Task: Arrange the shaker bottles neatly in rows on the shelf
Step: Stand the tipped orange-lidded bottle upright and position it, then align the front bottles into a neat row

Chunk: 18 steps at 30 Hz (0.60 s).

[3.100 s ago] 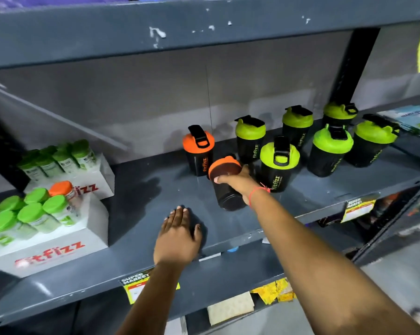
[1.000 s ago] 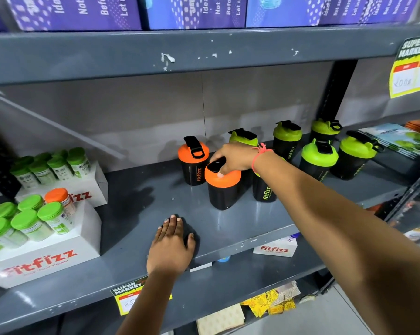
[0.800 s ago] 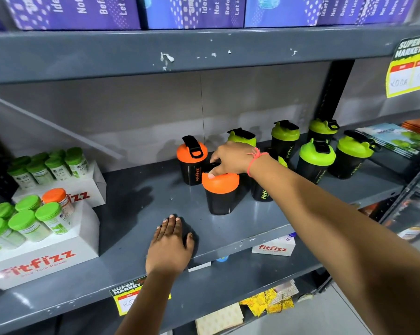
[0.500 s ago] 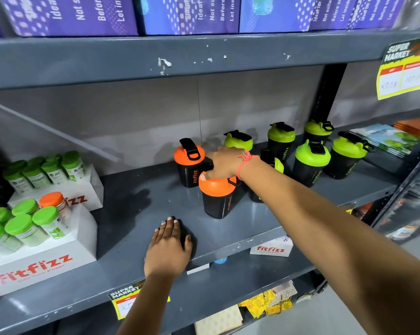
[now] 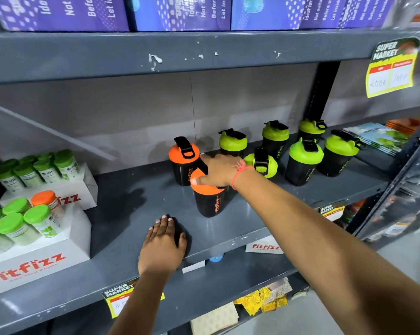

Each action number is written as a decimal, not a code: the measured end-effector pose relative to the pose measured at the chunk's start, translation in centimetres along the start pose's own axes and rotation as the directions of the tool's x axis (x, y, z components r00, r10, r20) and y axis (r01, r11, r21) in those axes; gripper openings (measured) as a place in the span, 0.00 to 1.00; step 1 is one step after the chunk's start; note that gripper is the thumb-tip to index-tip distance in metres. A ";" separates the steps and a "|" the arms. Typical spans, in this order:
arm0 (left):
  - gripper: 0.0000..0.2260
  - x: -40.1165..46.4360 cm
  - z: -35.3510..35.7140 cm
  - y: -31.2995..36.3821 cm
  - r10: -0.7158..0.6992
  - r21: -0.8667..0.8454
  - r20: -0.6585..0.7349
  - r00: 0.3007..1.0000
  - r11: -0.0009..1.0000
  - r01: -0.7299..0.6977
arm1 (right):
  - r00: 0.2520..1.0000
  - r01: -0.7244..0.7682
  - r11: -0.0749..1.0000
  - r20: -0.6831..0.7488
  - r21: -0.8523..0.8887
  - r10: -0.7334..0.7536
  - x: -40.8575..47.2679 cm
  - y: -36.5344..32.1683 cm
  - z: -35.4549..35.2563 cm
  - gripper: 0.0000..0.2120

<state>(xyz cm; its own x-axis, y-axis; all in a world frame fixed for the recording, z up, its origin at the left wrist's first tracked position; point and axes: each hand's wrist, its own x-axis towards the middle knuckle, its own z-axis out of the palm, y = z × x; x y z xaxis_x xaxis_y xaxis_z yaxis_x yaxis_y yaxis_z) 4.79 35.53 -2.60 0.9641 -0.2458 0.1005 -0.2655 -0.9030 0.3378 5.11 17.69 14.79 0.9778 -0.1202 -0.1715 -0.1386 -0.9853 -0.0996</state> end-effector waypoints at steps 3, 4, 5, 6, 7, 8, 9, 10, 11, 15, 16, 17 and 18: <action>0.24 0.0 -0.2 0.2 -0.047 -0.088 -0.018 0.999 0.995 0.046 | 0.893 0.173 0.969 -0.444 0.179 -0.077 0.1 1.5 1.6 0.29; 0.24 -0.1 -0.4 0.6 -0.078 -0.155 -0.036 0.996 0.985 0.071 | 0.783 0.249 0.930 -0.621 0.270 -0.030 -0.5 2.8 2.2 0.27; 0.25 -0.4 -0.4 1.3 -0.120 -0.240 -0.064 0.991 0.965 0.101 | 0.657 0.325 0.870 -0.750 0.371 0.075 -1.1 4.4 3.2 0.24; 0.26 -0.6 -0.5 2.2 -0.175 -0.336 -0.098 0.980 0.932 0.132 | 0.552 0.400 0.779 -0.805 0.483 0.216 -1.9 6.1 4.4 0.23; 0.27 -0.8 -0.4 3.5 -0.242 -0.443 -0.128 0.962 0.882 0.162 | 0.488 0.446 0.674 -0.791 0.589 0.369 -2.3 7.7 5.6 0.24; 0.30 -0.8 -0.2 4.9 -0.307 -0.554 -0.145 0.941 0.813 0.180 | 0.482 0.458 0.561 -0.723 0.690 0.495 -2.5 9.2 6.9 0.26; 0.32 -0.8 0.1 6.5 -0.361 -0.655 -0.149 0.920 0.734 0.182 | 0.528 0.428 0.453 -0.623 0.782 0.577 -2.3 10.4 8.3 0.30; 0.35 -0.6 0.5 8.1 -0.402 -0.730 -0.150 0.903 0.662 0.173 | 0.602 0.371 0.370 -0.524 0.852 0.603 -1.9 11.4 9.6 0.34; 0.38 -0.3 0.9 9.7 -0.436 -0.774 -0.152 0.887 0.611 0.168 | 0.688 0.306 0.315 -0.438 0.898 0.579 -1.4 12.2 10.8 0.38; 0.46 1.3 2.6 13.6 -0.590 -0.779 -0.182 0.787 0.575 0.251 | 0.883 0.201 0.288 -0.301 0.936 0.361 1.4 14.2 13.9 0.53; 0.47 1.6 2.9 14.3 -0.617 -0.758 -0.201 0.761 0.590 0.278 | 0.901 0.212 0.299 -0.305 0.930 0.309 2.1 14.4 14.1 0.55; 0.48 1.9 3.2 14.8 -0.642 -0.742 -0.217 0.735 0.598 0.303 | 0.916 0.223 0.300 -0.305 0.927 0.262 2.8 14.6 14.2 0.56; 0.49 2.2 3.3 15.4 -0.664 -0.736 -0.228 0.713 0.597 0.321 | 0.927 0.229 0.291 -0.299 0.929 0.224 3.4 14.7 14.2 0.58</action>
<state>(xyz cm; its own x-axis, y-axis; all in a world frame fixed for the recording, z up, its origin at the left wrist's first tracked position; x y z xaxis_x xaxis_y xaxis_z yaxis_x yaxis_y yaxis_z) 2.90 19.94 -0.29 0.8614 0.5043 0.0605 0.1450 -0.3584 0.9223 4.16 4.54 -1.13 0.9227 -0.3689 0.1119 0.0383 -0.2013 -0.9788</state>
